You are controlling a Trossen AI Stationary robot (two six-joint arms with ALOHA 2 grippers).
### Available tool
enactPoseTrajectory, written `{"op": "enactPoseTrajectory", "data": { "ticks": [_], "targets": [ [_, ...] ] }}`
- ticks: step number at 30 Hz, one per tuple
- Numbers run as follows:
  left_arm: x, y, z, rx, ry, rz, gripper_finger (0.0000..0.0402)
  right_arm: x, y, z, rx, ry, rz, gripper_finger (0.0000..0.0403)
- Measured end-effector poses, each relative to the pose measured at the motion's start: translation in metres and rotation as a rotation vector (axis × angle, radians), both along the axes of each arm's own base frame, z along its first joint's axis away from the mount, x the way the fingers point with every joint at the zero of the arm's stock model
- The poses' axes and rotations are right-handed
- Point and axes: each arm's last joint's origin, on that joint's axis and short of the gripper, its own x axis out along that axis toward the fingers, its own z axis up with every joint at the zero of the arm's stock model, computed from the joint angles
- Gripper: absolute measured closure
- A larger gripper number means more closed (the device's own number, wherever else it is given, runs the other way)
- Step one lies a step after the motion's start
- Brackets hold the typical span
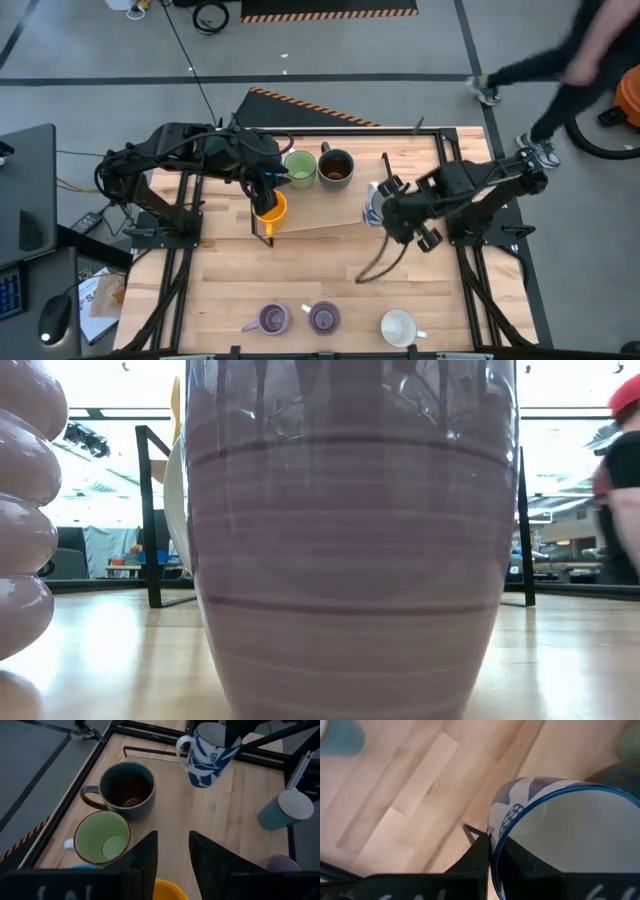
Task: Place coffee mugs
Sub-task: Put the white-blue patterned mug on the shelf
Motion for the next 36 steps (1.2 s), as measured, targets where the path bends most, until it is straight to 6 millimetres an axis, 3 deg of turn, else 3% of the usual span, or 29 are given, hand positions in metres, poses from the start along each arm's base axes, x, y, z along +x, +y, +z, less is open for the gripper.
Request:
{"op": "enactPoseTrajectory", "data": {
  "ticks": [20,31,36],
  "targets": [
    [0.003,0.0,0.003,-0.048,-0.057,0.045,0.0285,0.014,-0.117,-0.004,-0.007,0.058,-0.017,0.0372],
    [0.003,0.0,0.003,-0.049,-0.058,0.048,0.0285,0.024,-0.147,-0.03,0.036,0.112,-0.022,0.0372],
    [0.003,0.0,0.003,-0.046,-0.057,0.046,0.0285,0.025,-0.15,-0.031,0.029,0.097,-0.044,0.0361]
  ]
}}
